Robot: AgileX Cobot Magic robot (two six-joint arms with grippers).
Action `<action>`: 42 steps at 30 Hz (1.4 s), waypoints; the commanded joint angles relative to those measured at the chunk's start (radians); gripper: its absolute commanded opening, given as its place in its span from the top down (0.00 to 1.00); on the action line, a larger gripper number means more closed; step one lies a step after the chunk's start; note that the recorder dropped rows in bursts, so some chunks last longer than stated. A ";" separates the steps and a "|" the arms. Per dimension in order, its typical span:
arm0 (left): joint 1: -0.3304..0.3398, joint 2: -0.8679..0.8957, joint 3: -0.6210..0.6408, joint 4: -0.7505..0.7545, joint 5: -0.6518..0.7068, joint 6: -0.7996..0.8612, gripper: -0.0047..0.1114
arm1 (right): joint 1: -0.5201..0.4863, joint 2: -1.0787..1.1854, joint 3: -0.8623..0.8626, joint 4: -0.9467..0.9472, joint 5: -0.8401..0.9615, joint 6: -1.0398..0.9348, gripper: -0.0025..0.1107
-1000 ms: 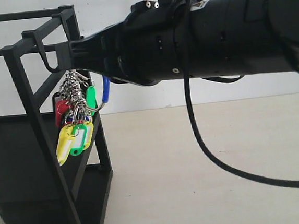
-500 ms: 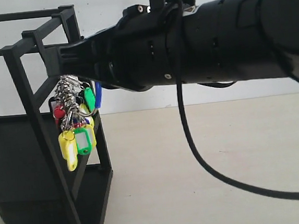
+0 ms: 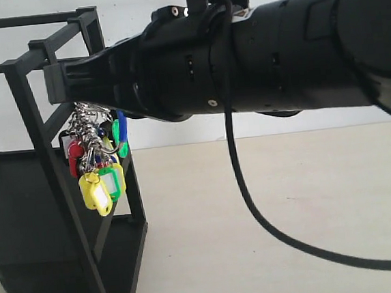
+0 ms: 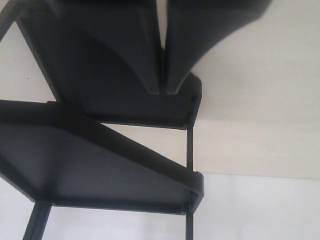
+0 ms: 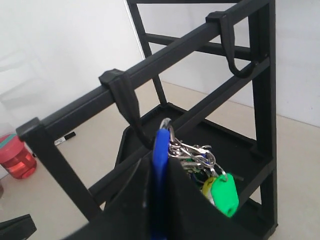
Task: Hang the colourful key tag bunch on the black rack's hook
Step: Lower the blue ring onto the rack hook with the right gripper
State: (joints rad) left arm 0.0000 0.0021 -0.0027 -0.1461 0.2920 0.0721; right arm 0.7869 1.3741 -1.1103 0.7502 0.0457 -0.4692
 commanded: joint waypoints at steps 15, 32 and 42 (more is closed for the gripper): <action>-0.001 -0.002 0.003 0.005 -0.008 0.003 0.92 | 0.050 -0.004 -0.010 -0.002 -0.046 -0.052 0.98; -0.001 -0.002 0.003 0.005 -0.008 0.003 0.92 | 0.060 -0.004 -0.010 -0.002 -0.065 -0.063 0.39; -0.001 -0.002 0.003 0.005 -0.008 0.003 0.92 | 0.060 -0.060 -0.006 0.000 -0.061 -0.061 0.64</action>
State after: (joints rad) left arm 0.0000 0.0021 -0.0027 -0.1461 0.2920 0.0721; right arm 0.8463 1.3521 -1.1144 0.7502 -0.0203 -0.5215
